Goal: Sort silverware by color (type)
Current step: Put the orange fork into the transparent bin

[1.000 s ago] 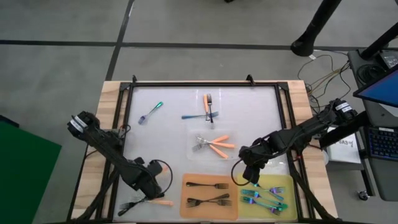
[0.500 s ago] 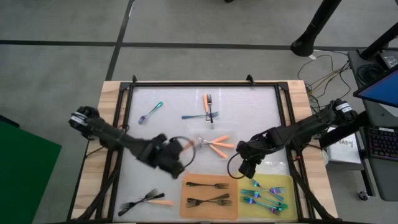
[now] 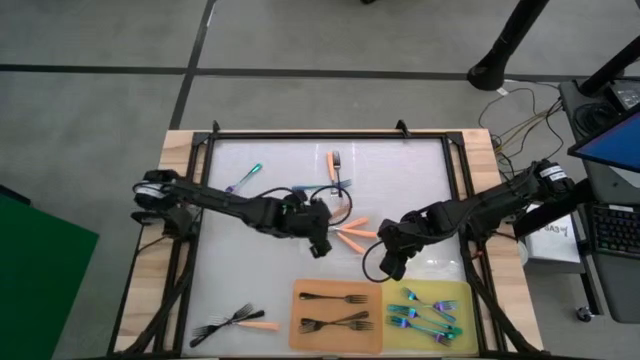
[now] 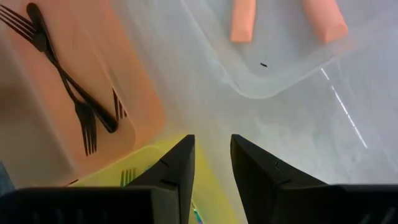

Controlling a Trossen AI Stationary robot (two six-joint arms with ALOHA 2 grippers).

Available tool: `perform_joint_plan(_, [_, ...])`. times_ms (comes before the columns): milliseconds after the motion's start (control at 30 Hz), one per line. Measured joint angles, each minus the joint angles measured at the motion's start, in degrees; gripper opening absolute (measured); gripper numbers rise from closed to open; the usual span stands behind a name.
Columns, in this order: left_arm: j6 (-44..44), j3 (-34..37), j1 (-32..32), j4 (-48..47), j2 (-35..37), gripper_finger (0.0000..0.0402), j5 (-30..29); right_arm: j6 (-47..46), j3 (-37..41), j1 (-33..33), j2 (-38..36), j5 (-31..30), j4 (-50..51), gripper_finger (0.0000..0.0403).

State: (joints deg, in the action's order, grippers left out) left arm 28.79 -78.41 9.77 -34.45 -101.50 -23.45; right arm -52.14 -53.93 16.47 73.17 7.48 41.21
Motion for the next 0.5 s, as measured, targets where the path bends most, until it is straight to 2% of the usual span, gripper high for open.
perform_joint_plan(300, [-1.79, -3.55, -0.01, 0.89, -8.31, 0.0012, 0.23, 1.84, 0.0, -0.02, 0.0, -0.17, 0.02, 0.0093])
perform_joint_plan(500, [-2.7, -8.29, -0.01, -0.38, -12.82, 0.0026, 0.69, 2.59, 0.0, -0.02, 0.0, -0.15, 0.07, 0.0093])
